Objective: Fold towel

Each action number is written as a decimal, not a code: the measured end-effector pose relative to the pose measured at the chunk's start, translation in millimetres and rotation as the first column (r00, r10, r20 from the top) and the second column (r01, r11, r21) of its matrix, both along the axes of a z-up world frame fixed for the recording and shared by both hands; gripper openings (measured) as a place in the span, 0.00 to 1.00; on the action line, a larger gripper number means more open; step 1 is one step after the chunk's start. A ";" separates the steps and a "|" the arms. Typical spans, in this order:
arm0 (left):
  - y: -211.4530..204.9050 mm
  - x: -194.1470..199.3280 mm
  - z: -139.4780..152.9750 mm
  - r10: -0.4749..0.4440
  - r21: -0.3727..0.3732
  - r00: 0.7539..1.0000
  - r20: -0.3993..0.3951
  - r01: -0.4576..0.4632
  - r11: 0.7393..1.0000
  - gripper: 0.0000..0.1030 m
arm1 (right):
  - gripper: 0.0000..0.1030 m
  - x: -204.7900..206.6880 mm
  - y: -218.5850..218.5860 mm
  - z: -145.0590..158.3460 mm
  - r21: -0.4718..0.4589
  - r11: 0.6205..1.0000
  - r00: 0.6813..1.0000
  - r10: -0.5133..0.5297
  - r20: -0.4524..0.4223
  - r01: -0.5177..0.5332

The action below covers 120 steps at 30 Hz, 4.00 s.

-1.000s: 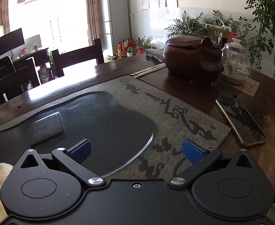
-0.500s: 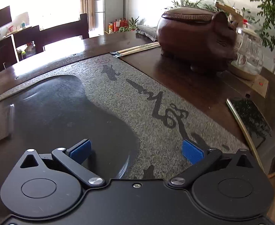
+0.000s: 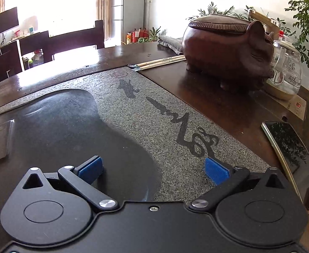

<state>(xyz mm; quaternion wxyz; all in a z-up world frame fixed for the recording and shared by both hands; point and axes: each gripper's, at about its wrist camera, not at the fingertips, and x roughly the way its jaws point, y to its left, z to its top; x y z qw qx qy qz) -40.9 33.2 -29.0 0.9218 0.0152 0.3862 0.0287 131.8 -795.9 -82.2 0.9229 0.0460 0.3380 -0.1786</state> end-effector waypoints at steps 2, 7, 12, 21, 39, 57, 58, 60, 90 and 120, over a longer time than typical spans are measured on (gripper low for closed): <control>-0.7 -0.9 -1.5 -0.002 0.001 1.000 0.010 0.002 1.000 0.80 | 1.00 0.1 -0.3 -0.4 0.000 1.000 1.000 0.000 0.000 0.000; -0.9 -1.8 -3.9 -0.012 -0.001 1.000 0.026 0.012 1.000 0.84 | 1.00 -0.1 -0.3 -0.5 0.001 1.000 1.000 0.000 0.001 0.000; 0.1 -3.2 -4.7 -0.025 -0.002 0.999 0.032 0.025 1.000 0.86 | 1.00 -0.2 0.1 -0.4 0.001 1.000 1.000 0.000 0.001 0.000; 3.6 -7.7 -8.1 -0.058 -0.001 0.997 0.058 0.058 0.998 0.90 | 1.00 -0.2 0.1 -0.4 0.001 1.000 1.000 0.000 0.001 0.000; 4.4 -9.5 -13.1 -0.052 -0.002 0.997 0.060 0.053 0.999 1.00 | 1.00 -0.3 0.0 -0.5 0.001 1.000 1.000 0.000 0.001 0.000; 5.1 -9.2 -13.5 -0.053 -0.003 0.997 0.060 0.053 0.999 1.00 | 1.00 -0.5 -0.1 -0.4 0.001 1.000 1.000 0.000 0.001 0.000; 5.1 -9.3 -13.5 -0.052 -0.003 0.997 0.060 0.053 0.999 1.00 | 1.00 -0.5 0.0 -0.4 0.001 1.000 1.000 0.000 0.001 0.000; 4.9 -9.3 -13.6 -0.052 -0.003 0.997 0.060 0.052 0.999 1.00 | 1.00 -0.5 0.0 -0.5 0.001 1.000 1.000 0.000 0.001 0.000; 5.6 -9.3 -13.9 -0.053 -0.004 0.997 0.059 0.053 0.999 1.00 | 1.00 -0.3 0.0 -0.5 0.001 1.000 1.000 0.000 0.001 0.000; 5.3 -9.5 -14.1 -0.053 -0.004 0.997 0.060 0.053 0.999 1.00 | 1.00 -0.3 -0.1 -0.7 0.001 1.000 1.000 0.000 0.001 0.000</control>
